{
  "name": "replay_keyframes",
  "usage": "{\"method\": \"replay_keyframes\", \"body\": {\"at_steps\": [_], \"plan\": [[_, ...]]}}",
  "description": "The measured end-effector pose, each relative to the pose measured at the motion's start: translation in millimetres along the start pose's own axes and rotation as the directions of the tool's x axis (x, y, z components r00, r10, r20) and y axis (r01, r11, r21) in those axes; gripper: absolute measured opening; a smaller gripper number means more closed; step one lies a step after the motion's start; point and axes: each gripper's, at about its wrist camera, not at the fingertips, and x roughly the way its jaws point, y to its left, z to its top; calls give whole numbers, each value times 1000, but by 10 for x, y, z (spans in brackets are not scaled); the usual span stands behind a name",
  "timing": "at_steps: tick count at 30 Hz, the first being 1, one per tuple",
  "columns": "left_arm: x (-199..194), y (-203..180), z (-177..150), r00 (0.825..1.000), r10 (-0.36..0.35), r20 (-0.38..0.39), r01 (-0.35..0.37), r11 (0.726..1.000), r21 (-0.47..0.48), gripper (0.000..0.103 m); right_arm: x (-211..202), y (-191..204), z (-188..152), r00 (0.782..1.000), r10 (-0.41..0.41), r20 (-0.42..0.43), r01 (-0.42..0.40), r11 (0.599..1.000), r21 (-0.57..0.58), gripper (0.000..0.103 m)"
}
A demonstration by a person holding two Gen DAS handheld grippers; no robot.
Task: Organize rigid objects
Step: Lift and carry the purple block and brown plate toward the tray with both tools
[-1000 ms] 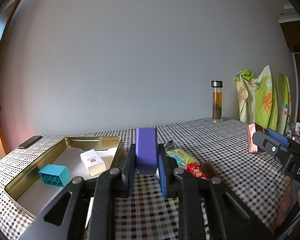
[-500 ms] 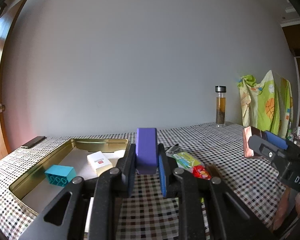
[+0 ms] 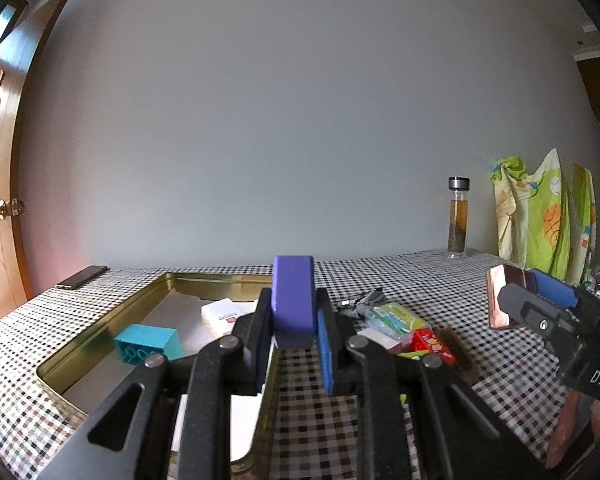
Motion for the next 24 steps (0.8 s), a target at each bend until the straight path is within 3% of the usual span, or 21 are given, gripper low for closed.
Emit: {"method": "replay_keyframes", "body": {"at_steps": [24], "plan": [[-116, 364, -57, 996, 85, 6, -85, 996, -17, 18, 131, 472, -50, 996, 88, -32, -90, 994, -66, 82]]}}
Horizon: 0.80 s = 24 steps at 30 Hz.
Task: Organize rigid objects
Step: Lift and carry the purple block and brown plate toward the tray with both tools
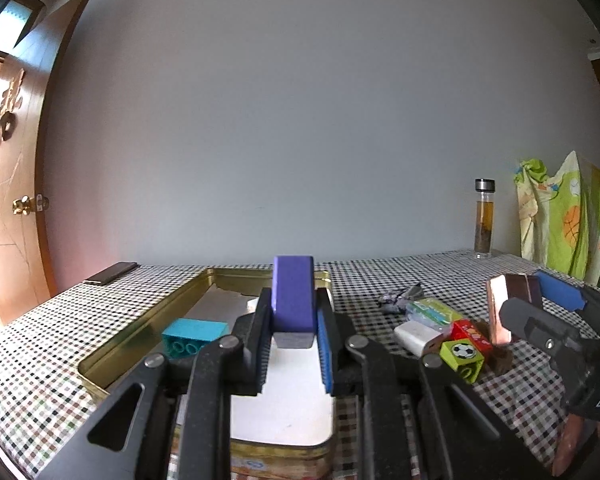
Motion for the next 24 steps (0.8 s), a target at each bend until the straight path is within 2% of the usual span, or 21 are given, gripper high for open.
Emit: {"method": "replay_keyframes", "body": {"at_steps": [9, 24], "plan": [[-27, 237, -23, 999, 38, -3, -38, 999, -21, 18, 81, 201, 2, 1000, 26, -13, -26, 999, -36, 82], [-7, 380, -30, 998, 60, -21, -61, 997, -40, 18, 221, 530, 22, 996, 82, -42, -85, 994, -75, 82]]}}
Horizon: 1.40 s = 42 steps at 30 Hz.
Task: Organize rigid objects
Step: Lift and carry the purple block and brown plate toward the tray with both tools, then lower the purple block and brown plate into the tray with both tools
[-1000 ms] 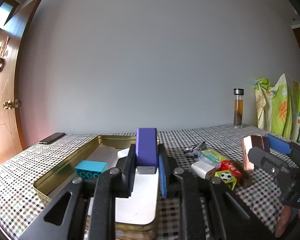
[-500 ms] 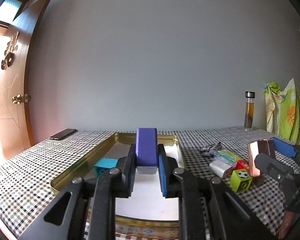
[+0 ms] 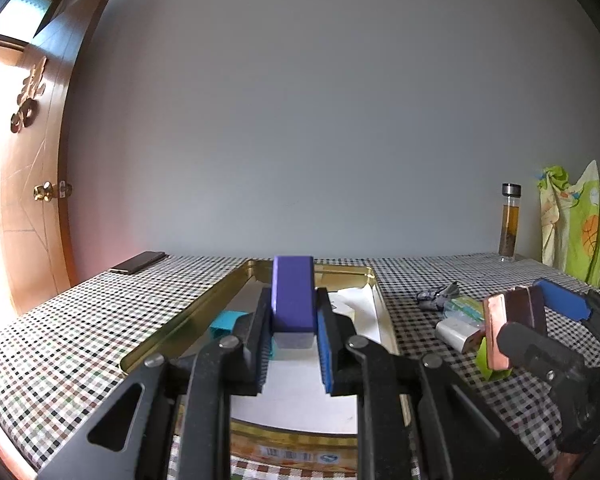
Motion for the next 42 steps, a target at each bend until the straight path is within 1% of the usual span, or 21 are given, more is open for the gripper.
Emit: {"method": "replay_keyframes", "body": {"at_steps": [18, 32, 42], "plan": [[25, 191, -5, 999, 29, -16, -29, 999, -30, 18, 46, 222, -11, 998, 55, -16, -55, 998, -24, 82], [43, 295, 10, 998, 55, -22, -56, 998, -38, 18, 133, 257, 40, 995, 95, -34, -95, 995, 1, 82], [56, 376, 16, 997, 69, -27, -70, 996, -47, 18, 157, 364, 38, 992, 119, -36, -119, 993, -12, 82]]}}
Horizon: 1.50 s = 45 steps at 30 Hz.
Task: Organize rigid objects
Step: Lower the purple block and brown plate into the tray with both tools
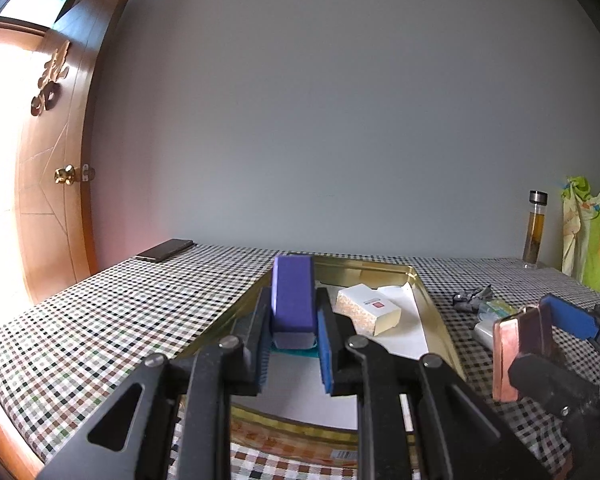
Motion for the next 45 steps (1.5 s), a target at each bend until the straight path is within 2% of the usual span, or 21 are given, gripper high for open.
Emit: {"method": "replay_keyframes", "body": {"at_steps": [12, 21, 33, 38, 45], "plan": [[26, 60, 1, 1000, 17, -8, -17, 1000, -8, 18, 44, 0, 7, 1000, 27, -3, -27, 1000, 12, 82], [95, 150, 23, 999, 15, -42, -16, 999, -39, 18, 109, -3, 27, 999, 51, 1, -51, 999, 11, 82], [132, 201, 36, 997, 46, -59, -49, 998, -42, 18, 164, -54, 48, 997, 80, -15, -80, 997, 12, 82], [222, 249, 68, 994, 30, -101, -36, 998, -58, 18, 173, -122, 65, 995, 101, -24, -100, 994, 38, 82], [258, 220, 100, 993, 33, -114, -36, 999, -26, 18, 218, -143, 93, 993, 117, -29, -116, 992, 53, 82]]}}
